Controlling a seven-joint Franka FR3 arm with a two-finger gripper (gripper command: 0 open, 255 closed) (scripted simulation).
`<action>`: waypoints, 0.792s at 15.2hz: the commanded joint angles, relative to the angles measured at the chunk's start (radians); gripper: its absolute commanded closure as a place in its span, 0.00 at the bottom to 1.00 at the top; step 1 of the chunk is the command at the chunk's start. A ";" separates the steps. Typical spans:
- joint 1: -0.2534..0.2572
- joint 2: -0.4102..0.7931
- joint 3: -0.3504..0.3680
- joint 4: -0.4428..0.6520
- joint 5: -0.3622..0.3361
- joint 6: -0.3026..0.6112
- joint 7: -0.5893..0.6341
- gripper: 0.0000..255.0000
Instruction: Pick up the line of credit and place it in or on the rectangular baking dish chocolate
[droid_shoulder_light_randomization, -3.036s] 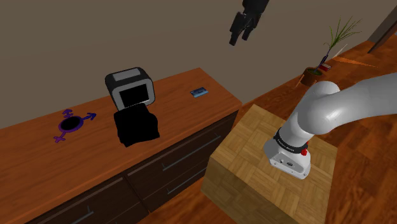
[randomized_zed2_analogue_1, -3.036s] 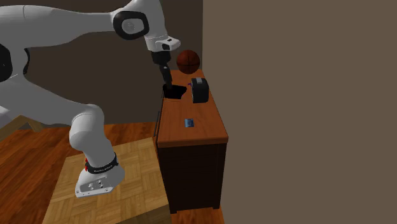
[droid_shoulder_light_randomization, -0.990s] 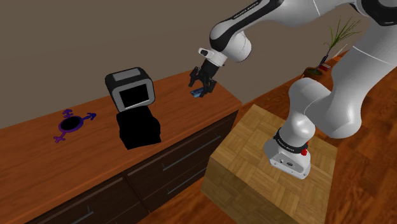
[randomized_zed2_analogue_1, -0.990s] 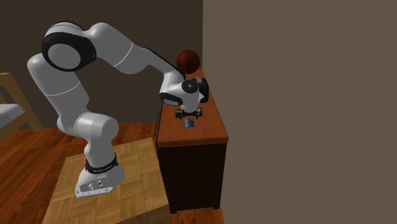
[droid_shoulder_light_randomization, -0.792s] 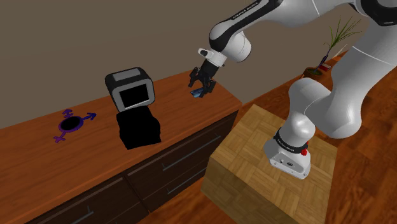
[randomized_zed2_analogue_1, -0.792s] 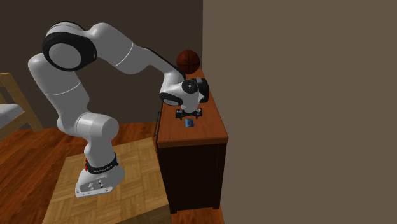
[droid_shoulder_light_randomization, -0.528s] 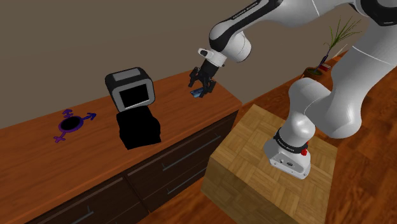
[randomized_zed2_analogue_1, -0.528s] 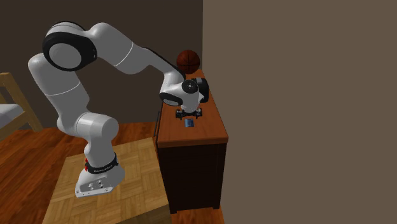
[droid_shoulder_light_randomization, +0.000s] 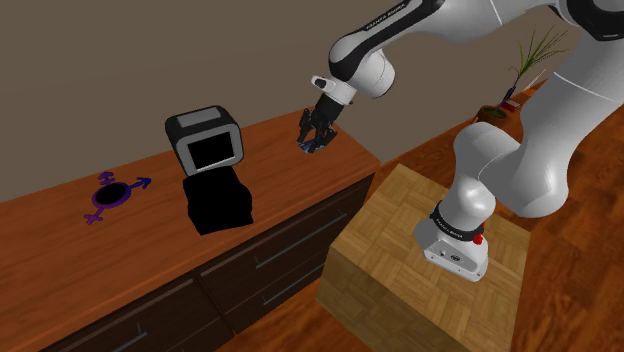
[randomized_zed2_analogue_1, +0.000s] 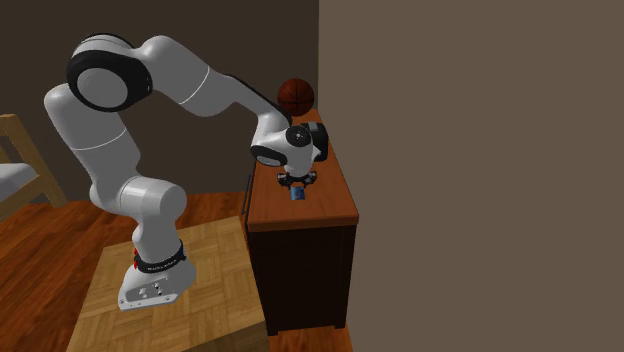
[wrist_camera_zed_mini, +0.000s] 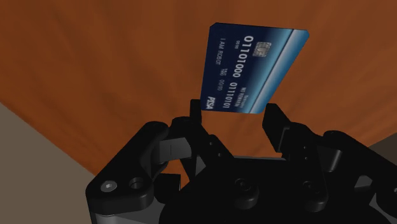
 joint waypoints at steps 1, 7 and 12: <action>0.000 0.000 0.000 0.000 0.000 0.000 0.000 1.00; -0.050 -0.074 0.046 0.005 -0.118 -0.024 0.111 1.00; -0.098 -0.133 0.093 0.020 -0.206 -0.064 0.202 1.00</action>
